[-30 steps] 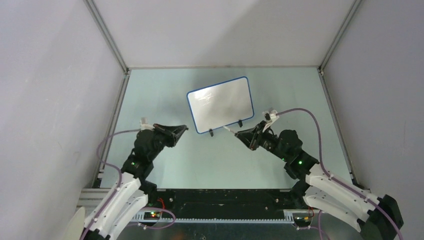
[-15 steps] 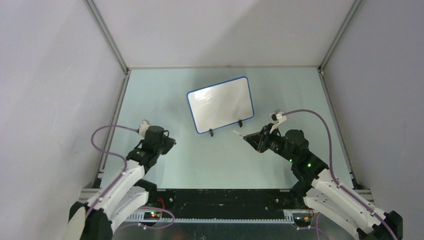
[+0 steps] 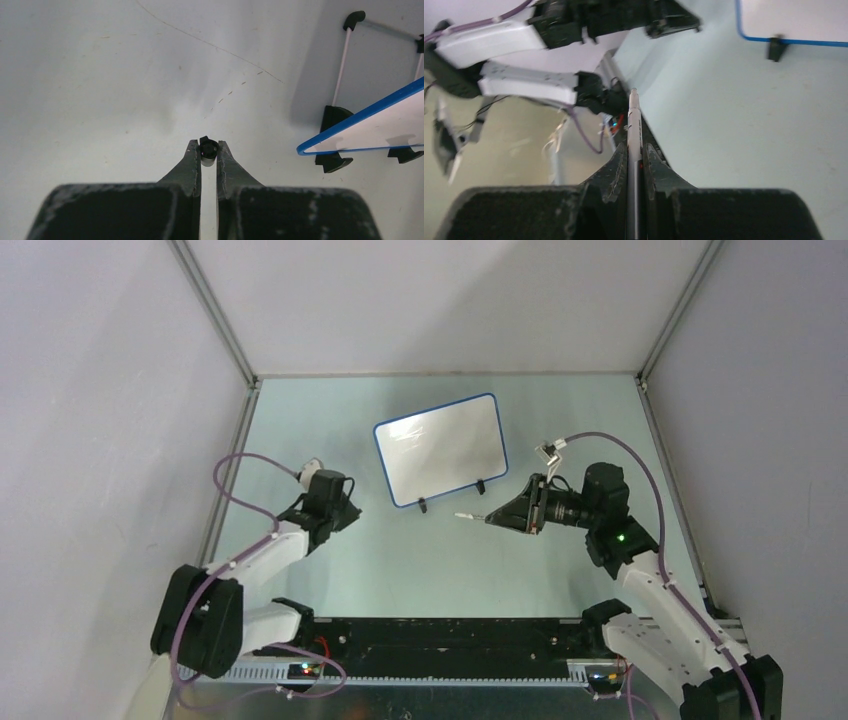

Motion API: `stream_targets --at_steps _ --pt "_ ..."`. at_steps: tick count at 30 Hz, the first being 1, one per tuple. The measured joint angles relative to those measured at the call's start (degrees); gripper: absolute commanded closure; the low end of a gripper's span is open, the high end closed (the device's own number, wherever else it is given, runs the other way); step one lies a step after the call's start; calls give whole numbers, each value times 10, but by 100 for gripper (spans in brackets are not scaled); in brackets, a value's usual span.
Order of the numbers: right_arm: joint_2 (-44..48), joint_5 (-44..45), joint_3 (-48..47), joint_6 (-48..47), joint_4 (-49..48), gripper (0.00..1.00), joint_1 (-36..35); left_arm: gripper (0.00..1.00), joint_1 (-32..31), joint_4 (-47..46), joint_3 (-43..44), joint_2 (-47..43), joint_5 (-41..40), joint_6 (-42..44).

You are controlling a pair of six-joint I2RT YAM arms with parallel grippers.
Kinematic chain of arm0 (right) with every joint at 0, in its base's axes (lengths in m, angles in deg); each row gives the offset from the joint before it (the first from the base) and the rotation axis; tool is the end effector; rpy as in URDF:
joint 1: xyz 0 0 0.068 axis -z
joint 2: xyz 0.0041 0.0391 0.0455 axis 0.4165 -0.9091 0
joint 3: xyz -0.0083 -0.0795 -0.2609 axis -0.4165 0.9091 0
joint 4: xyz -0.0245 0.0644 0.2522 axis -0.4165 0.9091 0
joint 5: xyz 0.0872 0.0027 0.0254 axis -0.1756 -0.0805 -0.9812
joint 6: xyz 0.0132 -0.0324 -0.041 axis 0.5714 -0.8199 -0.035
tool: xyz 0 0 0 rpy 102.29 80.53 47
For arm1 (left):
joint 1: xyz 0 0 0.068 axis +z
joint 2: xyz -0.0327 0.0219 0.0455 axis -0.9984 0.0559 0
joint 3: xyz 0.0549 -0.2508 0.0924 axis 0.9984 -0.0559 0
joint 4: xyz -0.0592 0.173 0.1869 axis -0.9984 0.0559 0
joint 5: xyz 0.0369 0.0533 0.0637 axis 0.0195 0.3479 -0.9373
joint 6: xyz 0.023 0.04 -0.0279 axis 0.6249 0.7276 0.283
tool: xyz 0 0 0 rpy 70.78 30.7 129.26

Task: Write a sentence on the whiteboard
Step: Place the pen cap at the center of the board.

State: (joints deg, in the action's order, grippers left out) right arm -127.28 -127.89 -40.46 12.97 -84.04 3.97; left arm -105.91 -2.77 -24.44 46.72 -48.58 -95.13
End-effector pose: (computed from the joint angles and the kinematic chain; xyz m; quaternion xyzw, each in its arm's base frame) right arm 0.1627 0.0896 0.2898 -0.1724 0.7418 0.5420 0.3553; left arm 0.2124 -0.0652 0.1761 -0.2822 0.8847 -0.1141 0.3532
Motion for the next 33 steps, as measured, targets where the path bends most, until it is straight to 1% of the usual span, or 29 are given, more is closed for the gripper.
stream_targets --at_steps 3,6,12,13,15,19,20,21,22,23,24,25,27,33 --pt "-13 -73 0 33 -40 100 5 96 0 -26 0 21 16 16" --pt "-12 -117 0 52 -73 100 5 97 0 -47 1 36 29 25" --pt "-12 -158 0 63 -98 100 6 98 0 -73 17 77 53 35" --pt "-12 -163 0 63 -101 100 6 97 0 -76 18 82 58 35" --pt "-12 -169 0 63 -104 100 6 93 0 -82 19 88 63 36" --pt "-12 -167 0 58 -101 100 7 82 0 -85 23 98 70 38" --pt "-12 -164 0 57 -99 100 7 77 0 -83 28 103 71 41" --pt "-12 -159 0 53 -95 100 7 71 0 -82 33 107 71 43" --pt "-12 -155 0 50 -91 100 8 67 0 -81 38 111 71 46" --pt "-12 -149 -1 42 -83 100 8 57 0 -79 44 115 71 50" --pt "-12 -141 -3 36 -72 100 8 52 0 -77 48 118 71 51" --pt "-12 -134 -7 28 -60 100 8 41 0 -76 53 122 71 54" --pt "-12 -120 -12 12 -40 100 8 32 0 -73 59 127 71 58" --pt "-11 -76 -21 -29 16 100 8 29 0 -63 59 124 71 61"
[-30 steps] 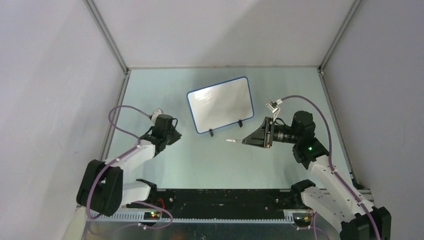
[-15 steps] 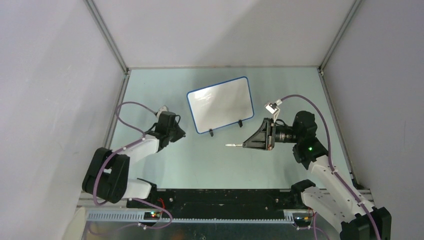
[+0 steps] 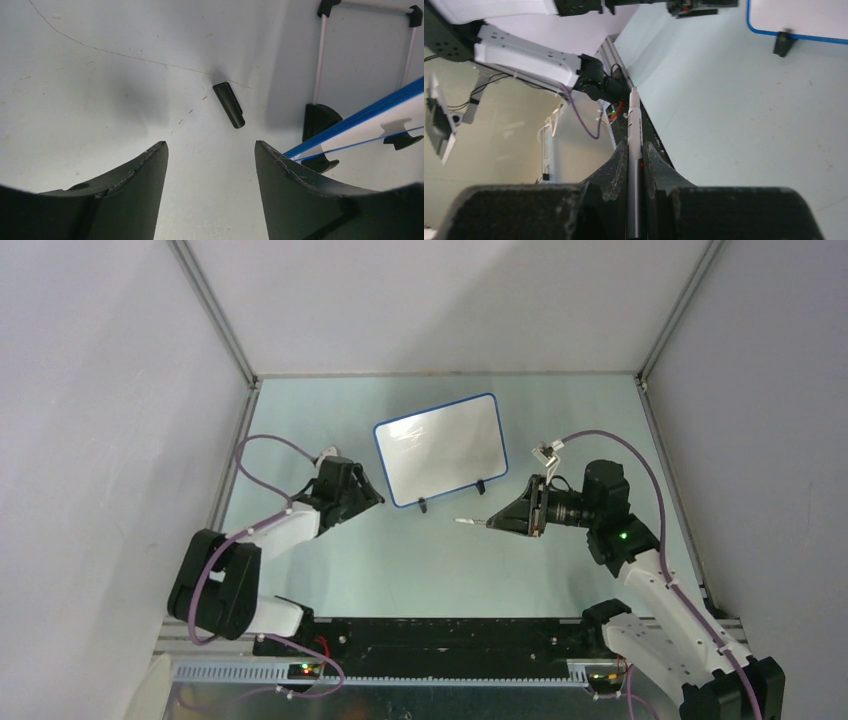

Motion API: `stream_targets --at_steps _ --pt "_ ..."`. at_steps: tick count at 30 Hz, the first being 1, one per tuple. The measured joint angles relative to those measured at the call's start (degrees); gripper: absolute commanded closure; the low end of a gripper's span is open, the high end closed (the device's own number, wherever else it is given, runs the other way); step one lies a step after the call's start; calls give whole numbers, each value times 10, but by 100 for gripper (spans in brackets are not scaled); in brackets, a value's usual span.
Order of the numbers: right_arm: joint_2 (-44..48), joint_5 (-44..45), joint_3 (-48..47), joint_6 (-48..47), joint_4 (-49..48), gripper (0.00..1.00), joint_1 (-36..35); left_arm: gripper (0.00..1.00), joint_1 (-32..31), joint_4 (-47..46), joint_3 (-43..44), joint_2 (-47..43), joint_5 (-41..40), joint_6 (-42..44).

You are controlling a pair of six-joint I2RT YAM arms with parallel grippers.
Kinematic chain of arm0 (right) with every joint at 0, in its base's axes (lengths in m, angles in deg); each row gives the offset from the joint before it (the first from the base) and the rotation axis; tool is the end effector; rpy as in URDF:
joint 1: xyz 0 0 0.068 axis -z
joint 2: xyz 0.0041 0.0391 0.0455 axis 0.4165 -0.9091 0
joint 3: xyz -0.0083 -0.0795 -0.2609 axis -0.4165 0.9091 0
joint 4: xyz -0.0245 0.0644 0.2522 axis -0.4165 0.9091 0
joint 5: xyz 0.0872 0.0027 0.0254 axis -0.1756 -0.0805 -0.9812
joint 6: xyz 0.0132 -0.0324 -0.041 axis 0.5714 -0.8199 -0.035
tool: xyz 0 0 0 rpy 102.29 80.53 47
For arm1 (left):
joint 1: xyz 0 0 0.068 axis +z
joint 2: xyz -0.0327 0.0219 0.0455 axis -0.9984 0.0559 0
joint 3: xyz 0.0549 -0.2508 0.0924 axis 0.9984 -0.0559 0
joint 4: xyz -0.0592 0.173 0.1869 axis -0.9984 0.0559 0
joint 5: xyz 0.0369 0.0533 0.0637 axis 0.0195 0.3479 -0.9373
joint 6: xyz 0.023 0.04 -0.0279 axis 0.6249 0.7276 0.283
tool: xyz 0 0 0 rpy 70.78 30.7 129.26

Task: Write a sentence on the whiteboard
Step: Place the pen cap at the center of the board, then hold the whiteboard on the whiteboard stand.

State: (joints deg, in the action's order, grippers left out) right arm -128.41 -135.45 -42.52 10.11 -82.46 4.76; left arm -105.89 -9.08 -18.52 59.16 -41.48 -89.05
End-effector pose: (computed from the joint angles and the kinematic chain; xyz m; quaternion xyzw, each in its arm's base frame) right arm 0.1627 0.0899 0.2973 -0.2218 0.7220 0.5649 0.3322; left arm 0.2508 -0.0830 0.1660 -0.2144 0.9083 -0.1444 0.3289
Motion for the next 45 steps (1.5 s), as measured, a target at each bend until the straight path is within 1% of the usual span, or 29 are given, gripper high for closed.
stream_targets --at_steps 4,6,9,11,14,16,19,22,26,29,32,34,37,40,41,43,45 --pt "7 51 0 -25 35 100 0 25 0 3 -9 -36 -1 2" --pt "13 84 -1 -38 51 100 0 20 0 2 -20 -72 -5 5" --pt "17 126 -2 -52 66 100 0 2 0 -1 -39 -129 -15 13" --pt "19 156 -3 -61 74 100 0 1 0 -4 -55 -164 -20 19" --pt "19 196 -3 -66 80 100 -2 1 0 -14 -82 -216 -28 27" --pt "18 224 -4 -69 81 100 -7 1 0 -37 -101 -245 -29 34" --pt "9 261 -15 -75 81 100 -21 1 7 -94 -136 -273 -16 43" --pt "-16 285 -42 -84 78 100 -32 1 25 -156 -165 -277 15 50" --pt "-56 295 -76 -95 66 100 -34 1 58 -256 -195 -255 80 78" --pt "-76 295 -83 -97 53 100 -34 1 68 -368 -228 -250 131 116" --pt "-88 295 -84 -96 42 100 -34 1 82 -414 -235 -240 184 151" --pt "-92 293 -84 -96 37 100 -34 2 96 -428 -212 -210 227 172" --pt "-95 288 -85 -94 27 100 -35 2 112 -457 -157 -141 283 190" --pt "-95 282 -85 -94 17 100 -35 1 135 -513 -95 -41 355 181" --pt "-95 281 -85 -94 15 100 -36 6 142 -533 -79 -7 373 174" --pt "-93 280 -85 -94 14 100 -37 11 155 -573 -57 54 404 149" --pt "-88 280 -85 -94 16 100 -37 14 165 -626 -30 131 443 113"
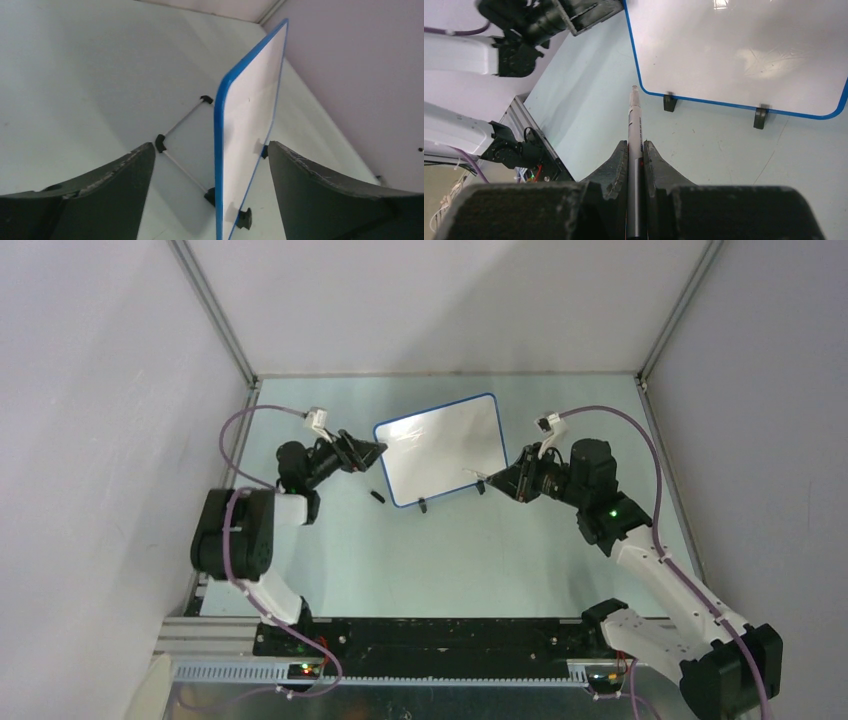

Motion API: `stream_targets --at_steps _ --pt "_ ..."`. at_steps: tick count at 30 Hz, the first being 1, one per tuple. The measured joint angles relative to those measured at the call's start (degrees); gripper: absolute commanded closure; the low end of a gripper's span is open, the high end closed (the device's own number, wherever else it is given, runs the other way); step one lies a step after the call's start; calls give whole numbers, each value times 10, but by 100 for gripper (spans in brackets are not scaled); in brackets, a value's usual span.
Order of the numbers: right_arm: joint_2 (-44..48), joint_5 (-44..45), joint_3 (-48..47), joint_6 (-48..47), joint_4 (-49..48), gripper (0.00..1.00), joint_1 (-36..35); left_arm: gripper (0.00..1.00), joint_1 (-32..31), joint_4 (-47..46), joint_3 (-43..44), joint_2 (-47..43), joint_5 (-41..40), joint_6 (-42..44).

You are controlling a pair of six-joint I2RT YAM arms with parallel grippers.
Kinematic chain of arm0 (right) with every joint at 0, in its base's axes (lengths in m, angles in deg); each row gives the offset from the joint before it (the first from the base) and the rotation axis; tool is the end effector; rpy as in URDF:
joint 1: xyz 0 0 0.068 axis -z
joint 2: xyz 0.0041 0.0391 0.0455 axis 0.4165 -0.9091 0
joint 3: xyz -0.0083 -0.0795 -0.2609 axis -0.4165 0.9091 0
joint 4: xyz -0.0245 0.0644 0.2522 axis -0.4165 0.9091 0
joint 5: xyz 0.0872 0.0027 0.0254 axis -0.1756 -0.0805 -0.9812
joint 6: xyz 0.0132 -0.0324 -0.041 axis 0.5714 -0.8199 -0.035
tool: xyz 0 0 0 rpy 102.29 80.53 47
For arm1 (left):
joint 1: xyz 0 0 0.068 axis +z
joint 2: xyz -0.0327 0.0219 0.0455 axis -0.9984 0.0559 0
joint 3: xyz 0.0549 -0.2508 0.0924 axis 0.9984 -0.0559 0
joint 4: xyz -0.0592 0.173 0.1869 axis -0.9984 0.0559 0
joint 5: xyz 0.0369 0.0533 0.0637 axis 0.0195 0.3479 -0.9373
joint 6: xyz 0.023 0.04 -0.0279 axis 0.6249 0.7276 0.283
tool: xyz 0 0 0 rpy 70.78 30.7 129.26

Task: Write a sentence on the whiteboard
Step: Hold the whiteboard on the whiteboard stand.

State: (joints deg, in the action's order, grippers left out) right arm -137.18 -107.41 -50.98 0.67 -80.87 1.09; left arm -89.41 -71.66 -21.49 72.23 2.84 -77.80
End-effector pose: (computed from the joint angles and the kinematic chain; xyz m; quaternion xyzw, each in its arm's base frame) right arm 0.2002 0.1052 0.3147 -0.1620 0.7740 0.3981 0.4650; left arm 0.3085 -0.0363 0.1930 0.0493 0.7135 -0.4224 0.5568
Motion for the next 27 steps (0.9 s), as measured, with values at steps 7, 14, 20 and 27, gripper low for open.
stream_targets --at_steps 7,14,20,27 --pt "16 0 -2 -1 1 100 0 32 13 -118 58 105 79 -103" --pt "16 -1 -3 -2 2 100 0 58 13 -145 120 130 123 -134" --pt "14 -3 -3 -2 2 100 -1 60 13 -105 156 150 145 -130" --pt "11 -5 -3 -2 2 100 -1 64 12 -52 166 150 159 -112"
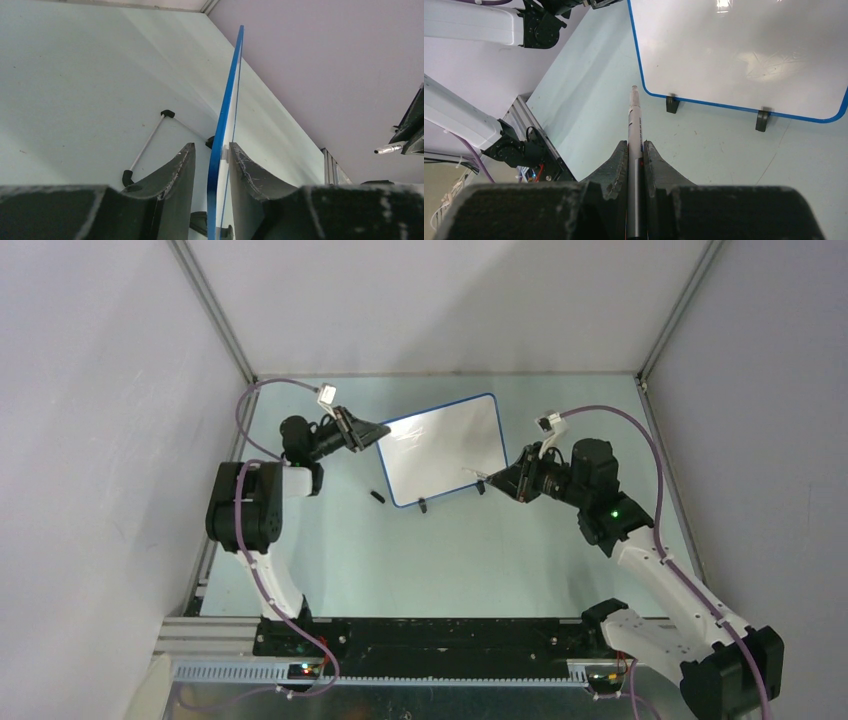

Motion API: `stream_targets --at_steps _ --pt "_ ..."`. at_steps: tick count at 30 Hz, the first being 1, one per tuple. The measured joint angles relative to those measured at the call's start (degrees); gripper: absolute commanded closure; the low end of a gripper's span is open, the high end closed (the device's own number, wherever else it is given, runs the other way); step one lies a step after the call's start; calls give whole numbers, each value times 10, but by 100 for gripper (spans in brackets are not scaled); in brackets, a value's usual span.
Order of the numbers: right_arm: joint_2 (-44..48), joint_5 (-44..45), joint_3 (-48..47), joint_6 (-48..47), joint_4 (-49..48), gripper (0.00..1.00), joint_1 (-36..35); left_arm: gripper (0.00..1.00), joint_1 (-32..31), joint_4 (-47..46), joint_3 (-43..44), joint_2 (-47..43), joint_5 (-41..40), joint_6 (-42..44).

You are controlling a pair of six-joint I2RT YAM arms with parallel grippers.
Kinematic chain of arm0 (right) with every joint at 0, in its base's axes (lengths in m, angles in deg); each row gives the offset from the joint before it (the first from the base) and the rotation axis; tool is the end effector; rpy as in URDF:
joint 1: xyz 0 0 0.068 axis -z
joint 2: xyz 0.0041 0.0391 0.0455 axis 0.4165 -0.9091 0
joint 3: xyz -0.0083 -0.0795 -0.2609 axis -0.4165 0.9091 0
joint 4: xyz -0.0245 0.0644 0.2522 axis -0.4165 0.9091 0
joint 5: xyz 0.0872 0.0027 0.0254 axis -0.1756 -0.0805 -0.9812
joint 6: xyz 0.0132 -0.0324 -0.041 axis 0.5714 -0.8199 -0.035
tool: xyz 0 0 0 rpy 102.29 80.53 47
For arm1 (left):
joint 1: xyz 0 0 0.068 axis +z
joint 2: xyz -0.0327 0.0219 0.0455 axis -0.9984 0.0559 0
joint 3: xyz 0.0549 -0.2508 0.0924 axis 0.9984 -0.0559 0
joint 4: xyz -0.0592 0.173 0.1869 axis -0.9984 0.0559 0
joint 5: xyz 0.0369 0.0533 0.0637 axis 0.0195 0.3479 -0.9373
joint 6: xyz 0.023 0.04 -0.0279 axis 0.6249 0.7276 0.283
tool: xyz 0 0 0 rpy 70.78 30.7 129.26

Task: Write a sentence on the whiteboard
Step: Hold the whiteboard on the whiteboard stand.

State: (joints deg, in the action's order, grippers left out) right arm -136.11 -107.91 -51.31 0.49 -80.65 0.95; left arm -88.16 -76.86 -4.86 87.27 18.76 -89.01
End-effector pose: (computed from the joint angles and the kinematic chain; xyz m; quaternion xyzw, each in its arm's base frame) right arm 0.1962 0.1043 0.3202 -0.1685 0.7666 0.4024 0.4712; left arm 0.3746 -0.0379 0.1971 0.0999 0.6813 -0.5352 0.4892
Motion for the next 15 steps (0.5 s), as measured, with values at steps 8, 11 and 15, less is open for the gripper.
stream_targets --at_steps 8,11,15 --pt "-49 41 -7 1 -18 100 -29 78 0 -24 0 17 13 -16" --pt "-95 82 -31 -6 -23 100 -75 78 0 -64 0 36 20 -44" --pt "-157 140 -82 -26 -33 100 -136 58 0 -121 0 58 32 -86"
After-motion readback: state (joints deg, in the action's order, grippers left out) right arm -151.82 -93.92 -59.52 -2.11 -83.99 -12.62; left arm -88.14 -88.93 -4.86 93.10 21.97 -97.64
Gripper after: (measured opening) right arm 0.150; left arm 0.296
